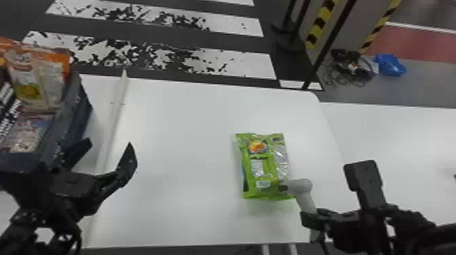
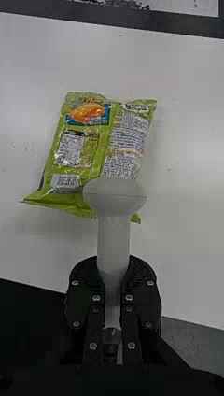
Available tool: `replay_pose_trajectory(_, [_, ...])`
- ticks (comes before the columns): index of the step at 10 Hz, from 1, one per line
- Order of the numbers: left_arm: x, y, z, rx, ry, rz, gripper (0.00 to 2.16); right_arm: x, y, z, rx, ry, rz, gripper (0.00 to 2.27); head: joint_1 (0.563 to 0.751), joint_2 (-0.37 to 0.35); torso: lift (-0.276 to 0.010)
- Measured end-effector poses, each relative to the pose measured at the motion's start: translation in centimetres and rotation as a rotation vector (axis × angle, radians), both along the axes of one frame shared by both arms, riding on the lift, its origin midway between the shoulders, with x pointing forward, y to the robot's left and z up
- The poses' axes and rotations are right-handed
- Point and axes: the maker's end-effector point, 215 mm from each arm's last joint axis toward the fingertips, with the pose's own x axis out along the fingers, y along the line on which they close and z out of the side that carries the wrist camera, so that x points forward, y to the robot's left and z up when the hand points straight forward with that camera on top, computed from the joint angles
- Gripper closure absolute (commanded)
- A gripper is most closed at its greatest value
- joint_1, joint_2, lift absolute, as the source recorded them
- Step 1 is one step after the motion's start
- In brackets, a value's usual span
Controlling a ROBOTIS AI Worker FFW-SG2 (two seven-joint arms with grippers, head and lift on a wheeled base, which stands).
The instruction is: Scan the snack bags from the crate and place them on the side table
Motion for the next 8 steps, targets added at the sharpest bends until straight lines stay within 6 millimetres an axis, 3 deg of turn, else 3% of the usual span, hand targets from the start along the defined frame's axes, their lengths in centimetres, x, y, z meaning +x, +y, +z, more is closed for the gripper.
replay_pose_trajectory(3, [0.1, 0.0, -0.1, 0.0, 0.001, 0.001, 0.07, 1.3, -1.4, 0.7, -0.019, -0.031, -0.027, 2.25, 0.695, -0.194, -0.081])
replay_pose_trajectory(8, [-0.1, -0.2, -0.1, -0.001, 0.003, -0.001, 0.07, 8.3, -7.7, 1.0, -0.054, -0.124, -0.119, 2.25, 0.695, -0.263, -0.081])
